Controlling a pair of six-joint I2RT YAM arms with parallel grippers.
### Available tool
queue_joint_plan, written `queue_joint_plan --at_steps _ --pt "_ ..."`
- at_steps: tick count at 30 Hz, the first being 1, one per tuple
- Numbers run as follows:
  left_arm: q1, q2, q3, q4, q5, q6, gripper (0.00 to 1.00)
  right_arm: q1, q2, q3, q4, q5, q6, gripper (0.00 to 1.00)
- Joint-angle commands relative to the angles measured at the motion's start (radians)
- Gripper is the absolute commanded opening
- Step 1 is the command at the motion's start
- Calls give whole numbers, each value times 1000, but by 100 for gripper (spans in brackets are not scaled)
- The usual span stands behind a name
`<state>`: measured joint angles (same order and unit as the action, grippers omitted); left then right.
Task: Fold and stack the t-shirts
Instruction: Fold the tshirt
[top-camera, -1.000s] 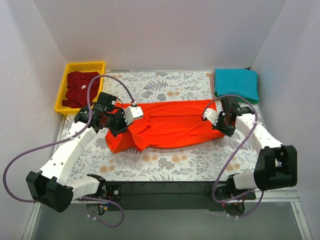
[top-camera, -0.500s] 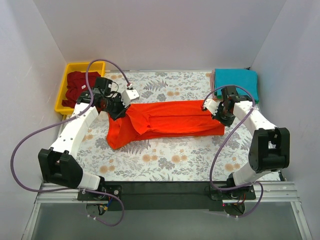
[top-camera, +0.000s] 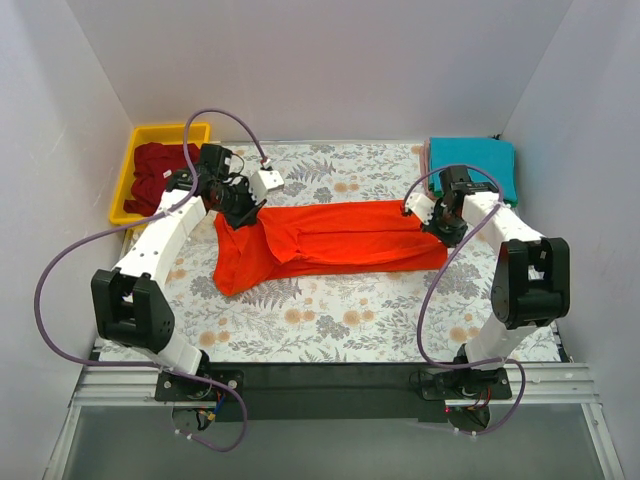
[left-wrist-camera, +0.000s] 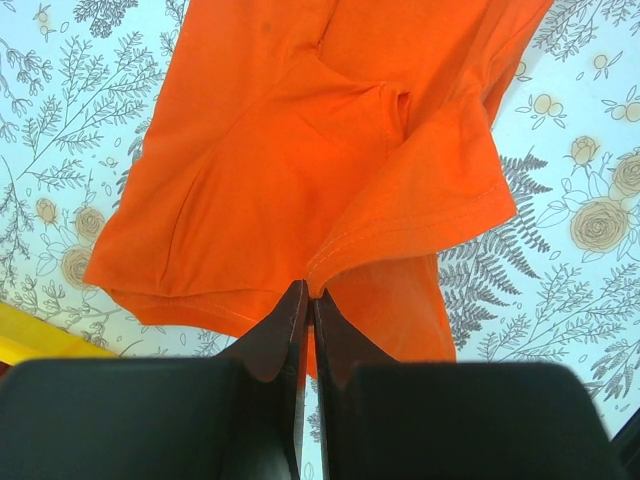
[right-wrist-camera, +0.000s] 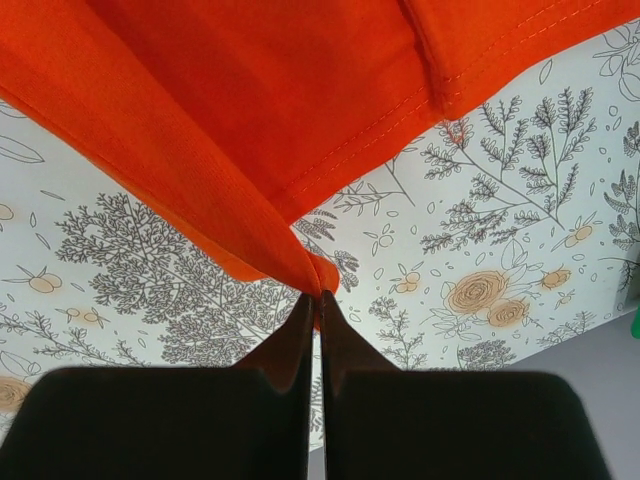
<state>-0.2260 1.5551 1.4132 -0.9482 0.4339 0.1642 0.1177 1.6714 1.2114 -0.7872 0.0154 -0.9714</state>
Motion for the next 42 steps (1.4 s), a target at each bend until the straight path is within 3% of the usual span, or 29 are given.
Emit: queue_joint_plan --at_steps 1,42 --pt "17 -1 27 22 11 31 0 -10 20 53 -12 -9 -23 1" --pt "99 106 44 83 37 54 0 -10 217 208 -10 -51 31 1"
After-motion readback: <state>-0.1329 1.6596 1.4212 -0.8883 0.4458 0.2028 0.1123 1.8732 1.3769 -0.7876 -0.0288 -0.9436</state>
